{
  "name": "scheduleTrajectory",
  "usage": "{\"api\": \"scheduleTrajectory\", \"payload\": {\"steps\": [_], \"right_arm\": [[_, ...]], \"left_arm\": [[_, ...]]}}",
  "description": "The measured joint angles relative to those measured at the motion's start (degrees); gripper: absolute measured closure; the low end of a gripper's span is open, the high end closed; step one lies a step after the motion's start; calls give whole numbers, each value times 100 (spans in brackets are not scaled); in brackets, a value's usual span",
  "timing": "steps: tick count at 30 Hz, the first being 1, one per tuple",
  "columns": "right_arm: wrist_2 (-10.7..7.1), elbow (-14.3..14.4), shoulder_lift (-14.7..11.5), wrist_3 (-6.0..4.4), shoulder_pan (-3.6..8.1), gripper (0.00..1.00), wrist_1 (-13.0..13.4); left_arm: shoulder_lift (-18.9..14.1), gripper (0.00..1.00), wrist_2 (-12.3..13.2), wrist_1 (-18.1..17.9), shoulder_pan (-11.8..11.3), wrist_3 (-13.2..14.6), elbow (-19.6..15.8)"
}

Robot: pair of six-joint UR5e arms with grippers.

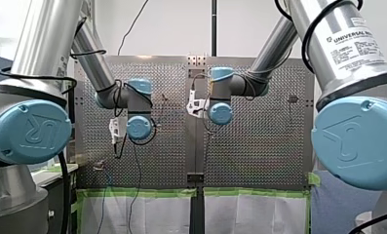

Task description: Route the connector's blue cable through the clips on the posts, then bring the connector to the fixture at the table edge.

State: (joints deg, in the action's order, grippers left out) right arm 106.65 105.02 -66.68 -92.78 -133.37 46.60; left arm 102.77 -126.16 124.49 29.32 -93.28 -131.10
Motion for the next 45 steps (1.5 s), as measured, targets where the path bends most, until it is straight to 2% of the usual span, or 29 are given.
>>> {"api": "scheduleTrajectory", "payload": {"steps": [8,21,27,33,37,45], "right_arm": [[-139,-28,-376,-11,200,98,-376],[-428,-108,-964,-40,406,98,-1015],[-600,-123,-972,-69,520,98,-1253],[-814,-203,-857,-121,611,98,-1304],[-943,-312,-742,-196,651,98,-1311],[-1001,-522,-658,-249,714,98,-1356]], "left_arm": [[-101,100,-12,383,-39,-87,395],[-104,100,-39,781,-239,-103,1022],[-104,100,-41,843,-332,-110,1188],[-104,100,-6,996,-430,-96,1377],[-101,100,128,1034,-500,-87,1472],[-97,100,347,1147,-639,-83,1647]]}}
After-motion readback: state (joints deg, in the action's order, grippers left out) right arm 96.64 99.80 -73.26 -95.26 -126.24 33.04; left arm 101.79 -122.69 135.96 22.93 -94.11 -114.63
